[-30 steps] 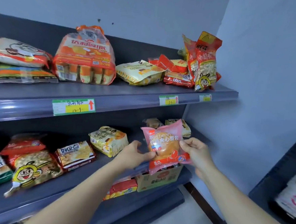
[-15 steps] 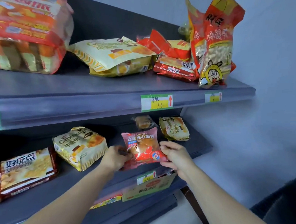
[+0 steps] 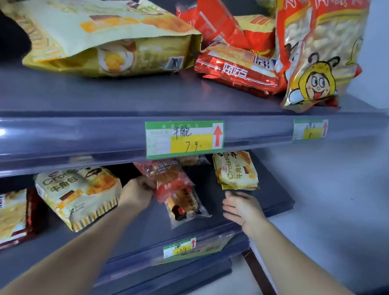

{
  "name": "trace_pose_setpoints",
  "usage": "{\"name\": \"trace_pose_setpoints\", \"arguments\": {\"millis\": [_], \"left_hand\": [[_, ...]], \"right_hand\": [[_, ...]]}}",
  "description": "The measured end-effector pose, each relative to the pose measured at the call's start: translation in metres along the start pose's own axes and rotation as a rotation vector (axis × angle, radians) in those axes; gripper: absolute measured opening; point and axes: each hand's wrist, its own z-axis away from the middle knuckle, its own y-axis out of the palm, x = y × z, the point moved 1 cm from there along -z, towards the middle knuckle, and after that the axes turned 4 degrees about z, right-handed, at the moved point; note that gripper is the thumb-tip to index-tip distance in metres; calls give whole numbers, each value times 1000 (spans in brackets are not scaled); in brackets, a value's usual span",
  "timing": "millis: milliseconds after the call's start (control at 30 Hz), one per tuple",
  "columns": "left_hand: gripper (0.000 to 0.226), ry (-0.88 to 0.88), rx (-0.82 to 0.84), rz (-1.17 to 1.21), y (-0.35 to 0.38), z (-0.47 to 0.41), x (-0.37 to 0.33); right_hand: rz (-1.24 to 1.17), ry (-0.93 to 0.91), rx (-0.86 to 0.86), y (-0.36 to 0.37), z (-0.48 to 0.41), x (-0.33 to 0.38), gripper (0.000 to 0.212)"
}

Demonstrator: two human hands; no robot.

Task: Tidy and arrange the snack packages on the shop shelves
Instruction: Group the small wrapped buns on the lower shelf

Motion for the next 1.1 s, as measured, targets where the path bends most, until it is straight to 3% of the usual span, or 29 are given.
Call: {"name": "trace_pose_setpoints", "arguments": {"millis": [67, 133, 233, 333, 433, 633, 733, 833, 967, 1100], "left_hand": [[25, -31, 23, -13, 6, -2, 0], [13, -29, 24, -66, 10, -1, 1], [17, 3, -39, -126, 16, 9, -4], [35, -8, -109, -99, 21, 15, -8], [21, 18, -137, -115, 26, 17, -8], [17, 60, -169, -72, 32, 29, -8], [26, 51, -179, -48, 29, 38, -13], [28, 53, -192, -53, 25, 48, -25], [14, 83, -185, -80, 20, 59, -44], [9, 109, -136, -35, 13, 72, -59]], "right_hand": [[-5, 45, -18, -8, -21, 2, 14], [11, 89, -31, -14, -42, 2, 25], [-78, 164, -22, -17, -67, 0, 36], [-258, 263, -13, -13, -88, -1, 42], [-400, 328, 29, -7, -102, -2, 48], [-321, 274, -21, -6, -110, -1, 34], [-236, 85, -279, -8, -100, 8, 39], [183, -271, -554, -13, -76, 34, 34], [531, -755, -632, -10, -52, 61, 25], [538, -926, -683, -7, -24, 77, 22]]}}
